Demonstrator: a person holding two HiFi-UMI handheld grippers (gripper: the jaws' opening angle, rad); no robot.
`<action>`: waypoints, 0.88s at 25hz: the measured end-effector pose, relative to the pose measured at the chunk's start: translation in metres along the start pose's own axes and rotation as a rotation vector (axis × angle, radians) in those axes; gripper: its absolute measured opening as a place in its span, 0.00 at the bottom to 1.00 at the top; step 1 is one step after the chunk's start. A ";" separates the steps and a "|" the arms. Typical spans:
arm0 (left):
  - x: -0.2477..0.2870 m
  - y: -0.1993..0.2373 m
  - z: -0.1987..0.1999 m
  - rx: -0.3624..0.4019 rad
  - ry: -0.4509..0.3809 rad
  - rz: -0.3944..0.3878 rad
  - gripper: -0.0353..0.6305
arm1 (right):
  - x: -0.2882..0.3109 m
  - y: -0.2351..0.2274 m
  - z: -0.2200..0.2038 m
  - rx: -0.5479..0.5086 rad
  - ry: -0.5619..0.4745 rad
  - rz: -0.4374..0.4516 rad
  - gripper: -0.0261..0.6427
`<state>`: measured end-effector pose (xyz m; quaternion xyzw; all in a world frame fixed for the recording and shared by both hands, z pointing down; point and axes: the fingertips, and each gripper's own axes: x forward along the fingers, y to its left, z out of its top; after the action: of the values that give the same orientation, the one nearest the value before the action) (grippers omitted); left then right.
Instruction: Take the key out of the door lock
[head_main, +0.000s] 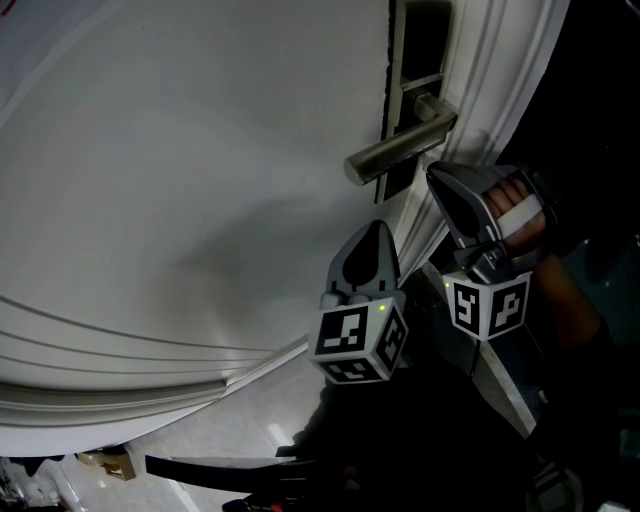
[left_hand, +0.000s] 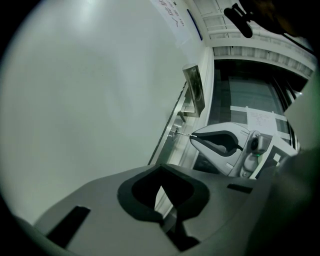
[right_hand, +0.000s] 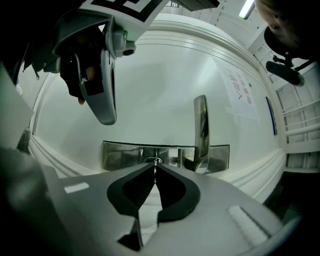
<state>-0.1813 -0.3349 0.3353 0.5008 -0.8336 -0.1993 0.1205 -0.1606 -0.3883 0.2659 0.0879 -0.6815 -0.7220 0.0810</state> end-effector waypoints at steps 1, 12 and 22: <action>0.000 0.000 0.000 0.000 0.000 0.001 0.05 | 0.000 0.000 0.000 -0.001 0.000 0.000 0.06; 0.001 0.000 -0.002 -0.005 0.002 0.000 0.05 | -0.002 0.000 0.000 -0.002 -0.002 -0.002 0.06; 0.002 0.000 -0.002 0.001 0.004 -0.001 0.05 | -0.002 0.000 0.000 -0.006 -0.003 -0.004 0.06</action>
<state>-0.1813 -0.3373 0.3376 0.5017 -0.8332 -0.1979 0.1217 -0.1584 -0.3880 0.2661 0.0879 -0.6794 -0.7243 0.0787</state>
